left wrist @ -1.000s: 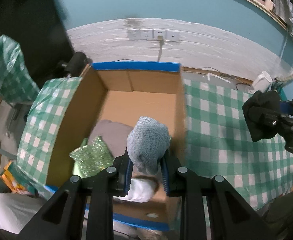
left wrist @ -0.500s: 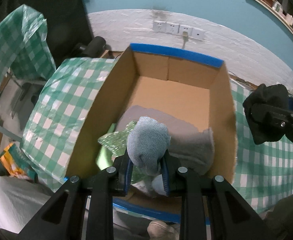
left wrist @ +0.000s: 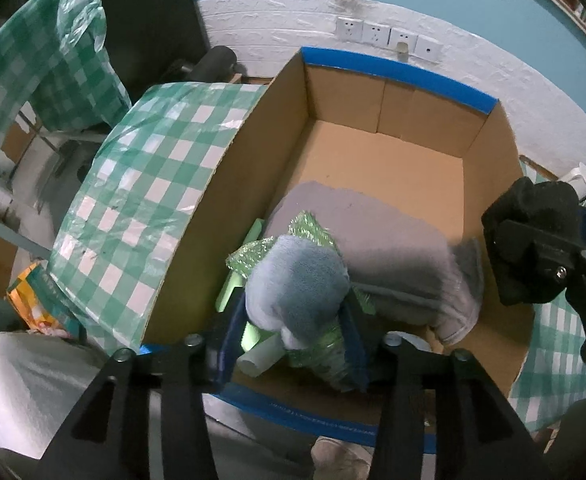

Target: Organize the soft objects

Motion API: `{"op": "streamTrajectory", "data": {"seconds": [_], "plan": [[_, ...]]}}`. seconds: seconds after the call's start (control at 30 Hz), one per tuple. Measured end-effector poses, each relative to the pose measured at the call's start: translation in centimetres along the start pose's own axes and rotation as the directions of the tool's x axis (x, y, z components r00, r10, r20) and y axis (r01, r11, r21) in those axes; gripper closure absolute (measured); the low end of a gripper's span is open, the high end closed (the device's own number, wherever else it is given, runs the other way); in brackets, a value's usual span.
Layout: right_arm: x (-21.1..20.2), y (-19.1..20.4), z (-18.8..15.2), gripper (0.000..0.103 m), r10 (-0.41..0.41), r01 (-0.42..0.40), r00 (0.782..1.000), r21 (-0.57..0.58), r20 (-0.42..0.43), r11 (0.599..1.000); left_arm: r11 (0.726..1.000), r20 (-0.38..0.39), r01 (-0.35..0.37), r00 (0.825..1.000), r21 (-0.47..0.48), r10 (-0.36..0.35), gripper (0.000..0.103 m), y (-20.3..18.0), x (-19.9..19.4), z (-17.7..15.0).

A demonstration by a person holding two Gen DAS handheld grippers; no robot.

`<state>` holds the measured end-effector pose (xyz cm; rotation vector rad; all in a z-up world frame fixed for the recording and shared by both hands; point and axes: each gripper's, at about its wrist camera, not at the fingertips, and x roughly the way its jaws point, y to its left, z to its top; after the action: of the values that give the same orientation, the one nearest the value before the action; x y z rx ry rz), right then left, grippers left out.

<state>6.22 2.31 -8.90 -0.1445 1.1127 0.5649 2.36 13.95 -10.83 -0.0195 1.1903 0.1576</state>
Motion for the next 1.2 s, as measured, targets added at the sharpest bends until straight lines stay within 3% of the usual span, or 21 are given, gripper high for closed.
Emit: {"op": "streamTrajectory", "data": {"seconds": [0.07, 0.1, 0.73, 0.93, 1.2], "plan": [[0.2, -0.2, -0.2, 0.047, -0.001, 0.001, 1.000, 0.016, 0.007, 1.000, 1.000, 0.004, -0.009, 1.000, 0.003, 0.009, 0.027, -0.2, -0.2, 0.0], [0.1, -0.4, -0.2, 0.043, -0.002, 0.001, 1.000, 0.023, 0.013, 1.000, 1.000, 0.013, -0.005, 1.000, 0.004, 0.005, 0.024, -0.2, -0.3, 0.1], [-5.4, -4.3, -2.2, 0.038, -0.072, 0.058, 0.991, 0.123, 0.111, 0.991, 0.996, 0.114, -0.022, 0.993, 0.090, 0.012, 0.015, -3.5, -5.3, -0.5], [-8.2, -5.8, -3.7, 0.038, -0.096, 0.072, 0.985, 0.159, 0.146, 0.985, 0.995, 0.175, -0.033, 0.984, 0.097, 0.016, 0.003, -4.9, -8.6, -0.6], [-11.8, -7.3, -6.1, 0.037, -0.093, 0.057, 0.977, 0.190, 0.190, 0.980, 0.991, 0.226, -0.038, 0.974, 0.130, 0.008, 0.002, -6.7, -11.1, -1.5]]}}
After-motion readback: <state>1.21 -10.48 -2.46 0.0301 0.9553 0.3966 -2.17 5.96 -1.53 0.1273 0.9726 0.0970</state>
